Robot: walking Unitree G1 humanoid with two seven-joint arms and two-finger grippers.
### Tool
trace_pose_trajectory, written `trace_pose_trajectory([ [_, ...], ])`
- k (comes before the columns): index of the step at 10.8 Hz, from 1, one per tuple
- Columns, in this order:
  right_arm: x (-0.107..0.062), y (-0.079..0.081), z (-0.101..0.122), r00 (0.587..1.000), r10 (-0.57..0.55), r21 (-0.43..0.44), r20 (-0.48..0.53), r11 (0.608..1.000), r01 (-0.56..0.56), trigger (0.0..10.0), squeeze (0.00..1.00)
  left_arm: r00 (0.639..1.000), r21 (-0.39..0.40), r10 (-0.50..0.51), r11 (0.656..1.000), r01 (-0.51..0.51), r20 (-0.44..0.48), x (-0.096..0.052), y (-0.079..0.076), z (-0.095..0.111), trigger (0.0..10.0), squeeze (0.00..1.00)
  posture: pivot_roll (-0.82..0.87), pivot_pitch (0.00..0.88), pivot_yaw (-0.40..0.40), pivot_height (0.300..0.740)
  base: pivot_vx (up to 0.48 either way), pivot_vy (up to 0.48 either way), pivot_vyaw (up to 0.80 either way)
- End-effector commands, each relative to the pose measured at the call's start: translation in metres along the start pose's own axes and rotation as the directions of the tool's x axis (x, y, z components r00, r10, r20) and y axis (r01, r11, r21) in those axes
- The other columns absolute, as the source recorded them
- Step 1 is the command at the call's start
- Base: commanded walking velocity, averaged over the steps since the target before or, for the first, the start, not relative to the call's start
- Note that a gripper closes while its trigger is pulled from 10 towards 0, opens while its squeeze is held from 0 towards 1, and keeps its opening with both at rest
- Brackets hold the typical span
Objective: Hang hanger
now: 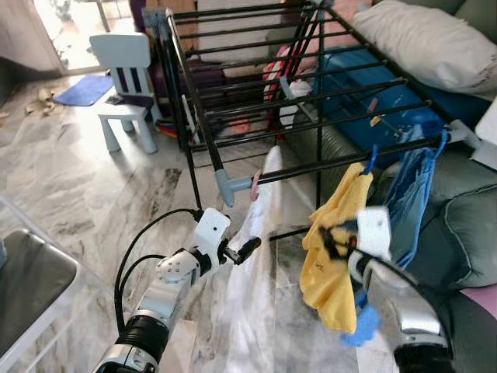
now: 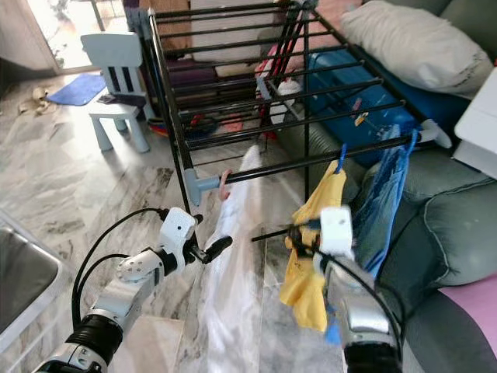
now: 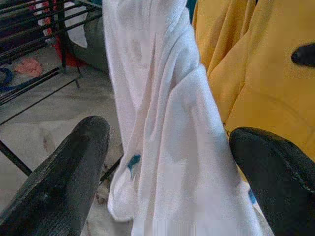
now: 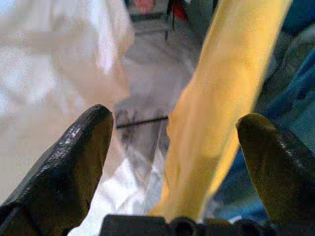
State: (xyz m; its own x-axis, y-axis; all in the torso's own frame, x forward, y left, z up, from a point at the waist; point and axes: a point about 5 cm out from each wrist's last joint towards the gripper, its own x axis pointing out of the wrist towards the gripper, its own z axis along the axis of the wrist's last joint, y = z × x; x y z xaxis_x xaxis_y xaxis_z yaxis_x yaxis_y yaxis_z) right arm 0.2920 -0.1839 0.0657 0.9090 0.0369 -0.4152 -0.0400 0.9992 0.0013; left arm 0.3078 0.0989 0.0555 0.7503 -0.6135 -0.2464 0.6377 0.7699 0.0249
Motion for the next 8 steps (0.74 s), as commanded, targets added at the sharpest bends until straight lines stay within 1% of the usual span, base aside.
trace_pose_trajectory([
  [1,-0.003,-0.008,-0.009,0.999,-0.038,0.001,-0.036,0.999,0.038,10.0,0.0,1.0,0.012,-0.006,1.0,0.006,0.0,0.001,0.0,0.003,10.0,0.0,-0.02,0.0,-0.018,0.74,0.0,0.0,0.0],
  [2,-0.009,-0.021,-0.016,0.994,-0.095,0.008,-0.051,0.995,0.096,10.0,0.0,1.0,0.011,-0.016,1.0,0.016,0.001,0.001,-0.001,0.002,10.0,0.0,-0.03,0.0,-0.013,0.74,0.0,0.0,0.0],
  [3,-0.01,-0.024,-0.016,0.993,-0.103,0.01,-0.05,0.995,0.103,10.0,0.0,1.0,0.011,-0.019,1.0,0.019,0.0,0.002,-0.002,0.002,10.0,0.0,-0.03,0.0,-0.012,0.74,0.0,0.0,0.0],
  [4,-0.013,-0.032,-0.013,0.992,-0.119,0.005,-0.036,0.993,0.12,10.0,0.0,0.999,0.015,-0.034,0.999,0.034,-0.005,0.003,-0.005,0.001,10.0,0.0,-0.04,0.0,-0.005,0.74,0.0,0.0,0.0],
  [5,-0.012,-0.032,-0.011,0.993,-0.119,-0.006,-0.028,0.993,0.119,10.0,0.0,0.999,0.016,-0.035,0.999,0.035,-0.006,0.004,-0.005,0.001,10.0,0.0,-0.04,0.0,-0.003,0.74,0.0,0.0,0.0],
  [8,-0.001,-0.035,0.013,0.994,-0.101,-0.081,0.043,0.991,0.104,10.0,0.0,1.0,0.013,-0.03,0.999,0.03,-0.007,0.005,-0.006,0.0,10.0,0.0,-0.03,0.0,-0.012,0.74,0.0,0.0,0.0],
])
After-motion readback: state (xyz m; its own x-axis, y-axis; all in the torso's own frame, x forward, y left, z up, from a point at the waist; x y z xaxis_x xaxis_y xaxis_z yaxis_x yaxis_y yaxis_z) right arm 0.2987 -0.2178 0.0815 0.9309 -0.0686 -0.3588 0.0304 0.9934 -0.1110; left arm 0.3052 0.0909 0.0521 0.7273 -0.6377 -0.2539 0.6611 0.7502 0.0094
